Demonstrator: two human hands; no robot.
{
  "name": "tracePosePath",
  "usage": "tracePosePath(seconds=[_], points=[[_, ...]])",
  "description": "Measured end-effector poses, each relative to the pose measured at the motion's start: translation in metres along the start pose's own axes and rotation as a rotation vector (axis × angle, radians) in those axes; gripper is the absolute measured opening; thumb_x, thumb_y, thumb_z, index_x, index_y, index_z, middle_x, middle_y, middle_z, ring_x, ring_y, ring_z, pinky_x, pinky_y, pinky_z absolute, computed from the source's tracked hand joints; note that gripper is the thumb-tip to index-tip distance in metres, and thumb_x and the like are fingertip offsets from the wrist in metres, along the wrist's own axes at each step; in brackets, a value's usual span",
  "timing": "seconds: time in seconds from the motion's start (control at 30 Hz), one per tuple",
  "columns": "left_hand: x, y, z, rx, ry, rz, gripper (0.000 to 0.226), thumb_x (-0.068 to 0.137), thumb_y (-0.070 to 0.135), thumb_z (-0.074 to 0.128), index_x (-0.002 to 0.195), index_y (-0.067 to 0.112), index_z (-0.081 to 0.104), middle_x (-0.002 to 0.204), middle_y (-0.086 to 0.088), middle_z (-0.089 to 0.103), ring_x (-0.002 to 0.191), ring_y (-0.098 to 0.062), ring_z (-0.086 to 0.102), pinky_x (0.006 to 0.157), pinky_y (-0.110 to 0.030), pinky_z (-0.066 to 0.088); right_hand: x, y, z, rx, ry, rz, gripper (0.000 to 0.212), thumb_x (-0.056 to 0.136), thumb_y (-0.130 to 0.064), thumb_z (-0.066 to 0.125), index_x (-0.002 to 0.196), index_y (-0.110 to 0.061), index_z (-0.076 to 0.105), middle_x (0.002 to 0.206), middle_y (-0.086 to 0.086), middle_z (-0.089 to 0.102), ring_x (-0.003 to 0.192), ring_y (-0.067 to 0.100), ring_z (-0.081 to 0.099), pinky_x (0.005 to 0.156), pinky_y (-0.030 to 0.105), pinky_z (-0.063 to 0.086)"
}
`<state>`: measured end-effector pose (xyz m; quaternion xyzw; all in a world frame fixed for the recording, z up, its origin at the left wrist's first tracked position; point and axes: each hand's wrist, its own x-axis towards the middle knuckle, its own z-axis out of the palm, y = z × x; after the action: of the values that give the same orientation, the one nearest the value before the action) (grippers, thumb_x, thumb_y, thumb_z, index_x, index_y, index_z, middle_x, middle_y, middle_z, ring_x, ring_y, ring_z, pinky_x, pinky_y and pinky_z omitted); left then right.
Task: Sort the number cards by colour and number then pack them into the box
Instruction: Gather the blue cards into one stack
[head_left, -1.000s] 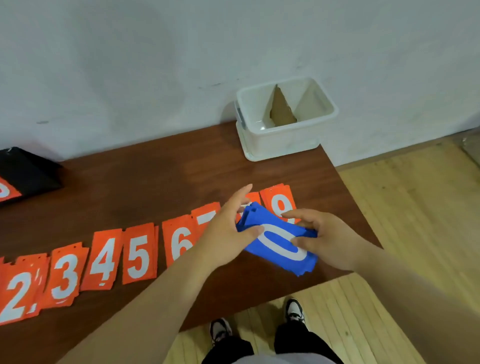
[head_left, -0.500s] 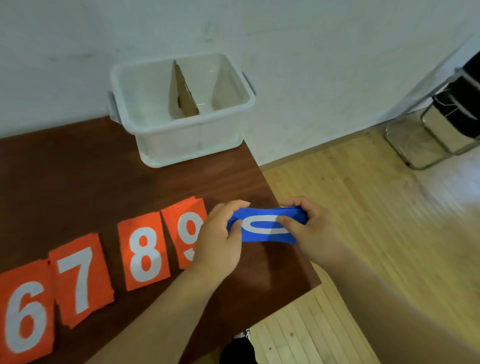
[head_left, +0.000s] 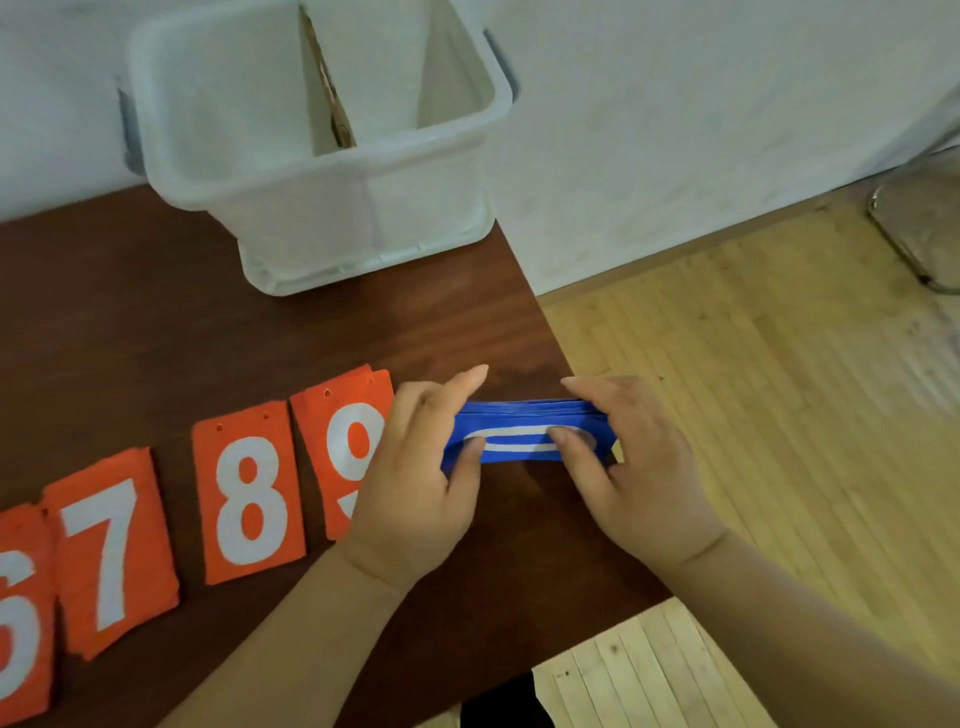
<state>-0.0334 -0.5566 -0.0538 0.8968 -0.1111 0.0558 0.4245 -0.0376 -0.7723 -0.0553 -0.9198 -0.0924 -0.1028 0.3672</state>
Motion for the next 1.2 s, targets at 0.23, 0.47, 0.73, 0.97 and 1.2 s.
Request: tracePosePath(seconds=[0.23, 0.47, 0.73, 0.97, 1.2], points=[[0.005, -0.007, 0.001, 0.031, -0.040, 0.001, 0.029, 0.091, 0.003, 0.069, 0.119, 0.014, 0.067, 0.137, 0.000, 0.049, 0.128, -0.006, 0.050, 0.105, -0.009, 0.035, 0.001, 0.005, 0.008, -0.034, -0.083, 0.031, 0.040, 0.092, -0.022, 0.070, 0.131, -0.016, 0.062, 0.128, 0.003, 0.051, 0.112, 0.003, 0.049, 0.093, 0.007, 0.042], [0.007, -0.006, 0.003, -0.049, 0.031, -0.080, 0.046, 0.097, 0.004, 0.061, 0.141, 0.019, 0.055, 0.133, 0.005, 0.052, 0.126, -0.001, 0.048, 0.098, -0.004, 0.036, 0.008, 0.003, 0.010, -0.006, -0.095, 0.049, 0.043, 0.101, -0.026, 0.054, 0.143, -0.018, 0.052, 0.126, -0.004, 0.051, 0.109, 0.001, 0.051, 0.086, 0.004, 0.043], [0.006, -0.002, 0.010, -0.219, 0.041, -0.162, 0.046, 0.094, -0.007, 0.057, 0.131, 0.021, 0.058, 0.139, 0.006, 0.046, 0.133, -0.013, 0.046, 0.098, -0.013, 0.045, -0.003, -0.003, 0.028, 0.045, -0.063, 0.079, 0.042, 0.101, -0.027, 0.051, 0.141, -0.027, 0.042, 0.144, 0.003, 0.036, 0.125, 0.005, 0.044, 0.097, 0.009, 0.043], [0.005, -0.003, 0.006, -0.274, -0.034, -0.277, 0.058, 0.097, -0.004, 0.057, 0.142, 0.030, 0.044, 0.127, 0.008, 0.054, 0.123, -0.014, 0.055, 0.094, -0.014, 0.049, 0.002, -0.010, 0.028, 0.050, -0.115, 0.160, 0.043, 0.101, -0.024, 0.055, 0.140, -0.029, 0.038, 0.124, -0.010, 0.047, 0.110, -0.004, 0.050, 0.086, 0.005, 0.042], [0.018, 0.021, -0.045, -0.388, -0.168, -0.495, 0.058, 0.100, 0.012, 0.061, 0.129, 0.058, 0.044, 0.119, 0.019, 0.055, 0.111, 0.002, 0.060, 0.077, -0.018, 0.058, 0.018, -0.048, -0.014, 0.277, -0.166, 0.392, 0.035, 0.099, -0.027, 0.062, 0.125, -0.045, 0.047, 0.113, -0.032, 0.054, 0.104, -0.013, 0.055, 0.071, 0.009, 0.051]])
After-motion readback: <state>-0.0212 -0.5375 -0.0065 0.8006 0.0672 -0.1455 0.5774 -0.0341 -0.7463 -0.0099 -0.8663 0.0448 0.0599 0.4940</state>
